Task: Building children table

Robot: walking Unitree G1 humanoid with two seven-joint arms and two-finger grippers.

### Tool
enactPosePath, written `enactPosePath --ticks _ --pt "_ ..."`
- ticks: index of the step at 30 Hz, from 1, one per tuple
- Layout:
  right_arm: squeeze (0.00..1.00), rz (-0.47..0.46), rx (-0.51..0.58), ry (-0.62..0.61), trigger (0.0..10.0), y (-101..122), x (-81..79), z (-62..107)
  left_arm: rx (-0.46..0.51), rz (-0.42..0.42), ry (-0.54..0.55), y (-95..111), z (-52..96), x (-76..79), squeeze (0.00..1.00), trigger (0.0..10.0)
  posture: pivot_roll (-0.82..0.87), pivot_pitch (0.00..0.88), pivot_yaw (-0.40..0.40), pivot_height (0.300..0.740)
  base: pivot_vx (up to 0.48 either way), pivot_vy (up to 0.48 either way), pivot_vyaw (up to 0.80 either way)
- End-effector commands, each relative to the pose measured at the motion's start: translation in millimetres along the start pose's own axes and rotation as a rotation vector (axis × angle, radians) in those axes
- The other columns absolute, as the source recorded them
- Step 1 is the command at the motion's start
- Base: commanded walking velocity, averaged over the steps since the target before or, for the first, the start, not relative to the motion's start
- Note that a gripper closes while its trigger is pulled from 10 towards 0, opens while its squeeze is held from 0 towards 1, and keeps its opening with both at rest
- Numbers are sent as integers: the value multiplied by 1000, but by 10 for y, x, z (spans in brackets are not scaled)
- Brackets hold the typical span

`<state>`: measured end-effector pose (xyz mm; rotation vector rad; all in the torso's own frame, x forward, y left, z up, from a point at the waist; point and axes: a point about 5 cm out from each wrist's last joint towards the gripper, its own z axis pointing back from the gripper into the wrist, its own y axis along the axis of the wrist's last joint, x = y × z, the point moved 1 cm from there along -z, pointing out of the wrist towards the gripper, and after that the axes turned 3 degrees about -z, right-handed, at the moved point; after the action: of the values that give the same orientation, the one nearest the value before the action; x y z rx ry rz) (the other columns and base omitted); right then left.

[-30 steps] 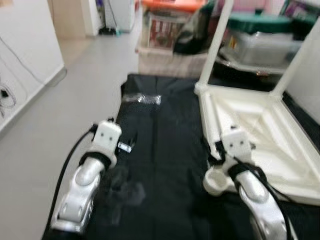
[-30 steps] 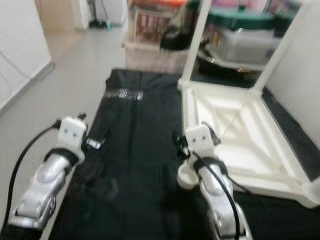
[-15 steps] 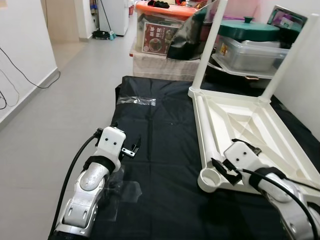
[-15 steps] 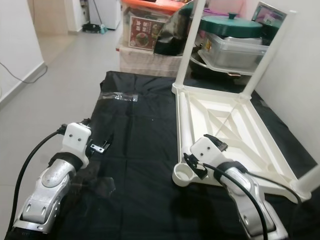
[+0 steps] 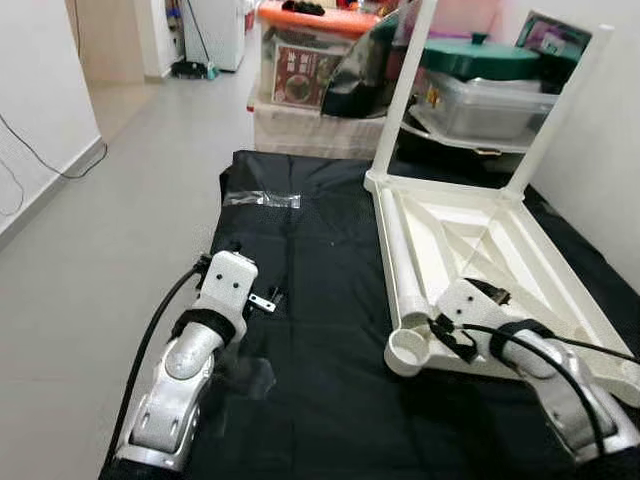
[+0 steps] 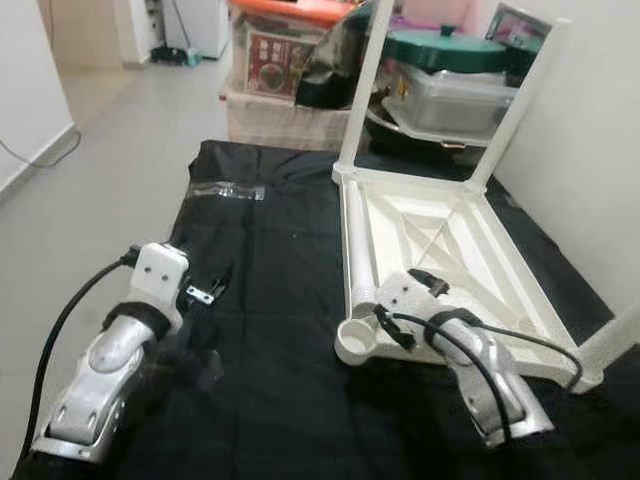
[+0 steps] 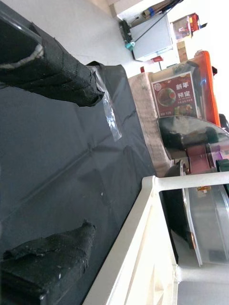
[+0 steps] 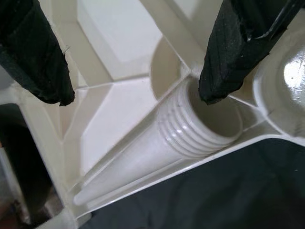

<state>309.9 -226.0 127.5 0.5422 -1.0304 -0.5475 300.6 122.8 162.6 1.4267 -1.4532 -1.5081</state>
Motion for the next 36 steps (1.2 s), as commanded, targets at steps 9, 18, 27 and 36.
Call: enactPosePath --ticks 9,18,27,36 --pt "0 39 -62 12 10000 -139 -29 -194 -3 -7 -9 -18 -10 45 0 10000 169 0 -145 740 0 0 0" --pt "0 84 -96 -58 10000 -176 66 -301 -2 -8 -11 -24 -19 58 0 10000 169 0 -145 740 0 0 0" --pt "0 -37 -38 -284 10000 -18 88 -421 -4 -9 -6 -32 -10 64 0 10000 176 0 -154 740 0 0 0" --pt "0 -139 -4 -349 667 28 -36 -455 -3 -10 -7 -36 -25 75 0 10000 176 0 -150 740 0 0 0"
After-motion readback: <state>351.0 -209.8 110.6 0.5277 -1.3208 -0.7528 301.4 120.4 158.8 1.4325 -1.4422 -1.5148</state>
